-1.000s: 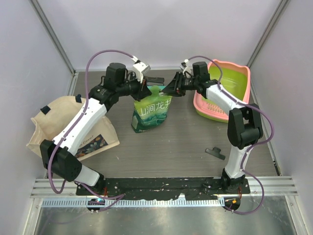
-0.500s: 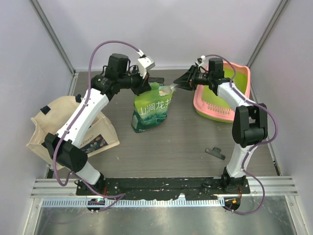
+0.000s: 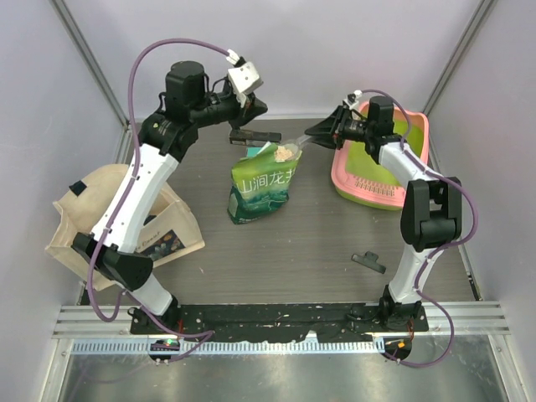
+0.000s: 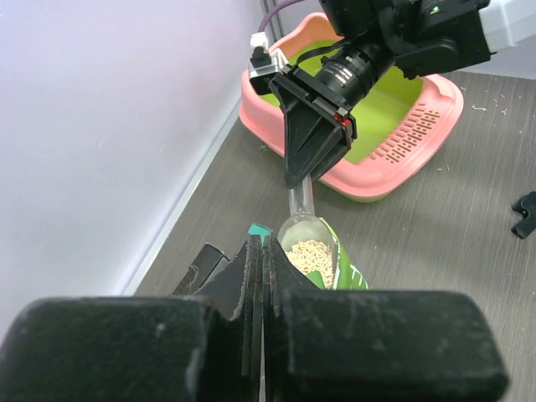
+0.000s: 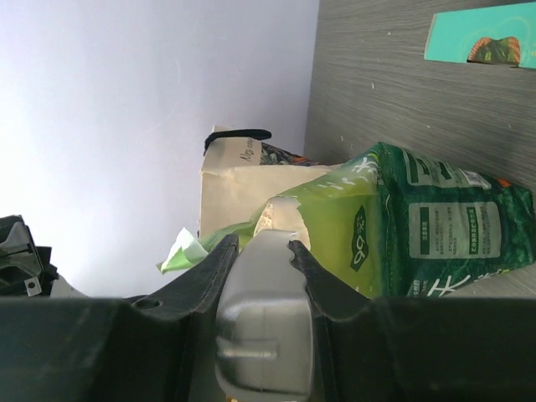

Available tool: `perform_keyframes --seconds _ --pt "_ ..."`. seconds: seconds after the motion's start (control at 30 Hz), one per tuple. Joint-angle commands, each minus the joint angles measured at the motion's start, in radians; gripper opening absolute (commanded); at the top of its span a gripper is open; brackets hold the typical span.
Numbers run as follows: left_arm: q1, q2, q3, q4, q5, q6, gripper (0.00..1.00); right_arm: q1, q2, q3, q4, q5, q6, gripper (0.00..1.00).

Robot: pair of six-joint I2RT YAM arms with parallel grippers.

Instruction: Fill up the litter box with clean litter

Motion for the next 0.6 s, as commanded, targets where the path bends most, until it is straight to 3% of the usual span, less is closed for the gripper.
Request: perform_keyframes --seconds 0.0,0.07,0.13,0.17,0.23,0.57 --pt "-0.005 -0.023 -0.04 0.032 0.038 0.044 0.0 -0.03 -0.048 -0.038 0.17 -0.06 0.082 0.01" --pt "-0.02 -0.038 -0.061 0.032 0.02 0.046 0.02 -0.035 -0.042 -0.039 0.168 -0.064 0.09 0.01" --pt "-0.034 -0.048 -0.077 0.032 0.008 0.043 0.17 -0.045 -0.042 -0.032 0.167 -0.064 0.092 0.01" --pt "-0.038 -0.054 -0.081 0.031 0.0 0.043 0.32 -0.048 -0.036 -0.021 0.162 -0.069 0.089 0.01" --pt "-0.043 -0.072 -0.104 0.031 -0.011 0.041 0.41 -0.058 -0.03 -0.01 0.151 -0.077 0.084 0.01" --pt "-0.043 -0.084 -0.123 0.028 -0.045 0.027 0.44 -0.073 -0.003 -0.009 0.183 -0.07 0.095 0.01"
